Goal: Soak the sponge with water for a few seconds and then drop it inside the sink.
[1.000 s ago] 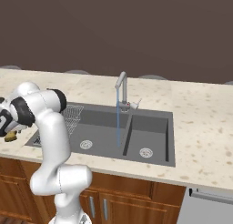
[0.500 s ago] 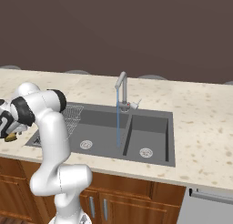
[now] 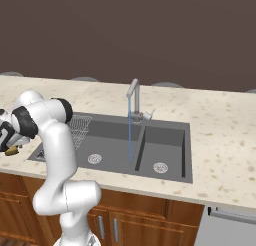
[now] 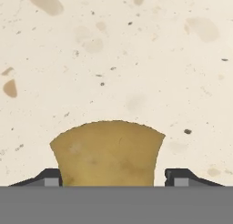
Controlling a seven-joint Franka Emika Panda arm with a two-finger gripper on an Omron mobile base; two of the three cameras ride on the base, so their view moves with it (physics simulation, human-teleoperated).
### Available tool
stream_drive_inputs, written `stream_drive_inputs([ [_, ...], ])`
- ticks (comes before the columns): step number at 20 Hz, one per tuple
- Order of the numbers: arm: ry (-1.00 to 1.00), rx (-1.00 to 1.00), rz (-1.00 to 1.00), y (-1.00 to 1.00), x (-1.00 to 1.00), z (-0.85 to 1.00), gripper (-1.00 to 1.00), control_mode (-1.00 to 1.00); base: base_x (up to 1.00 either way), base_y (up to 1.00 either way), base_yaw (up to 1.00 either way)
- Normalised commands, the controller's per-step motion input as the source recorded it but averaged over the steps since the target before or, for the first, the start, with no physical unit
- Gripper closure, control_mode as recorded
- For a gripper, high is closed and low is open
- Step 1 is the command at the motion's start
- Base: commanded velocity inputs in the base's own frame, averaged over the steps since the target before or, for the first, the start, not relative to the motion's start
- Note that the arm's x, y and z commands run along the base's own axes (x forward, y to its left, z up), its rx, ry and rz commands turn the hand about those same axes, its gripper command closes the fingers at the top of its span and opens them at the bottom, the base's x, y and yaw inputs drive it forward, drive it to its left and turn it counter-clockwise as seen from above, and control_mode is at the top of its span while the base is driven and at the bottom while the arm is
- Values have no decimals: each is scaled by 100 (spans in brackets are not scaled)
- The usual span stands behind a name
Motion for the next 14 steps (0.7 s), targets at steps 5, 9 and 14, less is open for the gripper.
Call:
stream_drive_inputs([
  [5, 0, 0, 0, 0, 0, 0, 100, -100, 0, 0, 0],
  [9, -1, 0, 0, 0, 0, 0, 100, -100, 0, 0, 0],
  [14, -5, 0, 0, -3, 0, 23, 100, -100, 0, 0, 0],
])
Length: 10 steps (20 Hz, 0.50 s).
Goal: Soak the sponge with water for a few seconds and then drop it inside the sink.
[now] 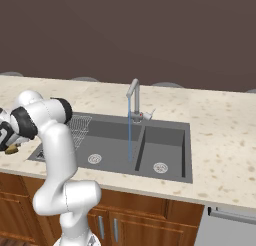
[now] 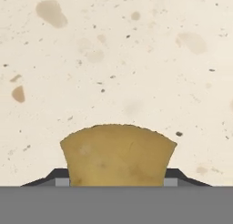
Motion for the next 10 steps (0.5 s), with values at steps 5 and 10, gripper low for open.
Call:
stream_drive_inputs([
  [5, -6, 2, 0, -7, 0, 67, 100, -100, 0, 0, 0],
  [10, -8, 4, 0, 0, 0, 69, 100, -100, 0, 0, 0],
])
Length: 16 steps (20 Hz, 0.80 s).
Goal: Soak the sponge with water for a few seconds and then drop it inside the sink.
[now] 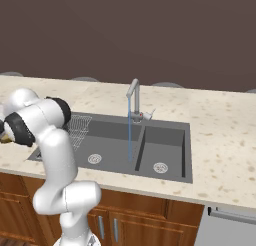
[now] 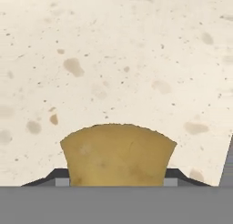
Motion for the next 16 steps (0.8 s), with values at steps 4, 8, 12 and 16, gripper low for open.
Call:
stream_drive_inputs([
  [4, -12, 3, 0, -10, -3, 62, 100, -100, 0, 0, 0],
  [8, -20, 3, 0, -13, -20, 40, 100, -100, 0, 0, 0],
  [12, -25, 5, 0, -12, -41, 34, 100, -100, 0, 0, 0],
  [16, -25, 5, 0, -23, -34, 31, 100, -100, 0, 0, 0],
])
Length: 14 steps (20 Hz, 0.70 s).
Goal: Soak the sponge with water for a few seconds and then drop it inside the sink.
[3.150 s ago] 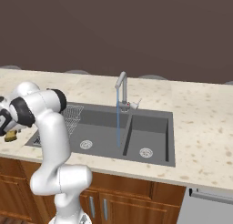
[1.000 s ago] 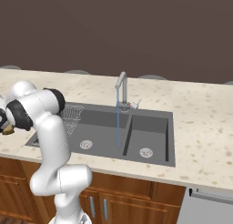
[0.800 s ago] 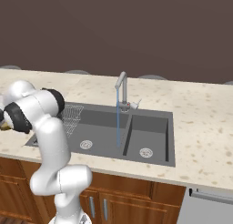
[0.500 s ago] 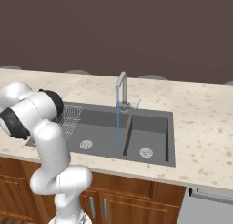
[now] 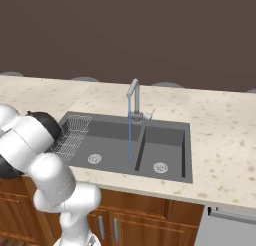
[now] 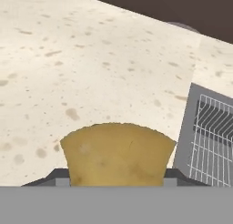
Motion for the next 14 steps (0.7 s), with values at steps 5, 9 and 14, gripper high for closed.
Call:
stream_drive_inputs([
  [5, -23, 6, 0, -29, -22, 29, 100, -100, 0, 0, 0],
  [9, -16, 7, -1, -43, 0, 36, 100, -100, 0, 0, 0],
  [14, -13, 11, -1, -45, 0, 46, 100, -100, 0, 0, 0],
])
